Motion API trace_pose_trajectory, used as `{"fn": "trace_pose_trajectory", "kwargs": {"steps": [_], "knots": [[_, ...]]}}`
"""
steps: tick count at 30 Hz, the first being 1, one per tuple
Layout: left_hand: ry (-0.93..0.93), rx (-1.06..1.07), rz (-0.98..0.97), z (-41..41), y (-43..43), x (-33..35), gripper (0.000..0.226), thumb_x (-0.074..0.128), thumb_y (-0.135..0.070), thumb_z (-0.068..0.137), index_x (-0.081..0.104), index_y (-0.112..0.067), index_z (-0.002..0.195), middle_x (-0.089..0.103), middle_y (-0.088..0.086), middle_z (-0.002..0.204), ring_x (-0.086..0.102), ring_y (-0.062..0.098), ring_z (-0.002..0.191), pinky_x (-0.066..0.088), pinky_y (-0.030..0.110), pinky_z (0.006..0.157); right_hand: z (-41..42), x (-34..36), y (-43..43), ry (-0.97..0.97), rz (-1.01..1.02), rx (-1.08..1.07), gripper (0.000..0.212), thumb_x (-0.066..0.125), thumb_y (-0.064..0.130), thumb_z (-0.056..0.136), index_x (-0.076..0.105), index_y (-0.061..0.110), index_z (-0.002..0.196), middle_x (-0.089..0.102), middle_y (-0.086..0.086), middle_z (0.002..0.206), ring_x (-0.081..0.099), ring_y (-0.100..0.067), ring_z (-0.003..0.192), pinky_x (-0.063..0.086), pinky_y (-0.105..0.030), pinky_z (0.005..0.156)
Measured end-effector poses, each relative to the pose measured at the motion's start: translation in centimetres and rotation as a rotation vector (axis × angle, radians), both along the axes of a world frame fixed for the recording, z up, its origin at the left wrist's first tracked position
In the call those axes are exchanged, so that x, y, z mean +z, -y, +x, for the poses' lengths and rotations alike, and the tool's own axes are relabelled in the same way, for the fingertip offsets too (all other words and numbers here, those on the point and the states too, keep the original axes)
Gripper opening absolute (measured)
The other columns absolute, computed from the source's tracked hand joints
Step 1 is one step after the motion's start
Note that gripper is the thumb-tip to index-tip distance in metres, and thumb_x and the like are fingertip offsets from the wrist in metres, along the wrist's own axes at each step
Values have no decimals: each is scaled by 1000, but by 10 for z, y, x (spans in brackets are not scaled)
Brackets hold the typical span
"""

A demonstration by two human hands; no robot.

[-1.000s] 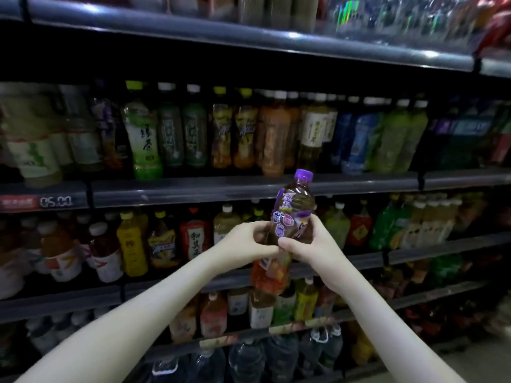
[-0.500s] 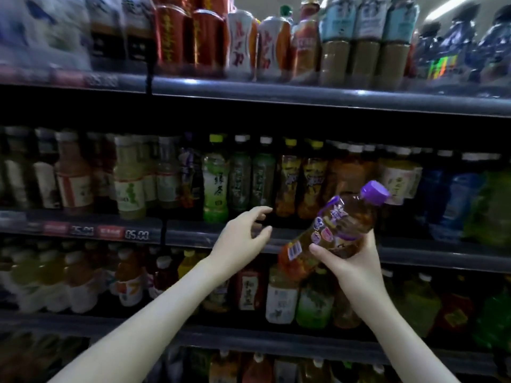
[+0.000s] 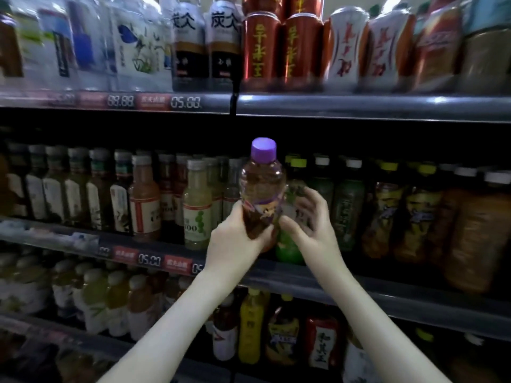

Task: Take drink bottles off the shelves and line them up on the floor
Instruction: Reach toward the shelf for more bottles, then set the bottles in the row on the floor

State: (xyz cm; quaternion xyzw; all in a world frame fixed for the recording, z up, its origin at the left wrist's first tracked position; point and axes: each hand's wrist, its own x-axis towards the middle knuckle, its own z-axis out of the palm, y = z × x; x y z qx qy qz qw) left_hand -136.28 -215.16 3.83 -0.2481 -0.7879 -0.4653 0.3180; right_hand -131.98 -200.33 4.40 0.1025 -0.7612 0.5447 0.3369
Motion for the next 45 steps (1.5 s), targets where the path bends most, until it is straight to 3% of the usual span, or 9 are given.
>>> {"fn": "trace_pose_trajectory", "kwargs": {"steps": [3, 5, 10, 17, 21, 25, 30, 40, 45], "knots": [[128, 50, 31, -24, 8, 10, 53, 71, -42, 81, 51, -22, 125, 66, -7, 106, 62, 12, 98, 42, 15, 73, -31, -9, -10, 87, 47, -287, 93, 74, 37, 79, 14, 24, 149, 28, 1, 152, 29, -13, 138, 28, -31, 112], [203, 62, 36, -41, 8, 10, 55, 72, -42, 80, 52, -19, 125, 66, -3, 108, 63, 15, 99, 42, 18, 72, -46, -13, -12, 195, 46, -300, 103, 77, 28, 78, 3, 22, 151, 29, -3, 151, 31, -20, 138, 31, -32, 111], [300, 16, -107, -69, -7, -2, 58, 71, -49, 77, 55, -20, 124, 67, 0, 113, 63, 20, 103, 48, 24, 78, -68, -31, -20, 346, 151, -314, 63, 73, 27, 82, 37, 17, 133, 58, 1, 122, 55, -17, 117, 43, -19, 85], [347, 96, -213, -79, -25, -10, 55, 63, -46, 84, 48, -11, 124, 66, 10, 112, 63, 30, 102, 49, 31, 75, -71, -24, -1, 397, 319, -507, 74, 69, 46, 80, 29, 12, 132, 55, -7, 120, 59, -25, 105, 54, -35, 75], [401, 59, -216, -77, -20, -13, 64, 63, -42, 86, 37, -10, 135, 60, 13, 123, 59, 31, 109, 51, 39, 85, -66, -26, 8, 411, 296, -473, 82, 69, 41, 82, 22, 12, 142, 45, -11, 136, 49, -26, 120, 50, -38, 90], [282, 80, -188, -45, -3, -34, 68, 54, -38, 93, 24, -12, 148, 39, 9, 146, 42, 25, 130, 40, 32, 99, -29, -45, 26, 253, 365, -524, 90, 64, 34, 88, 3, 14, 152, 25, -11, 152, 24, -25, 140, 30, -40, 113], [91, 64, -143, 25, 53, -113, 43, 54, -20, 95, 46, -12, 137, 49, 1, 136, 45, 13, 126, 34, 16, 99, 21, -116, 78, 48, 506, -395, 63, 59, 16, 92, 29, 8, 147, 40, -9, 145, 33, -22, 136, 31, -33, 111], [806, 189, -494, 86, 252, -319, 39, 45, -27, 98, 41, -20, 137, 46, -3, 136, 48, 14, 120, 40, 21, 82, 61, -318, 224, 695, 660, 50, 45, 45, 23, 99, 36, 14, 142, 42, -2, 140, 37, -20, 131, 40, -30, 98], [1102, 193, -638, 77, 348, -431, 44, 47, -22, 95, 39, -19, 138, 46, 5, 132, 49, 24, 118, 42, 33, 89, 43, -442, 302, 998, 809, 179, 49, 43, 17, 96, 33, 13, 144, 39, -6, 144, 40, -23, 130, 37, -31, 101]]}}
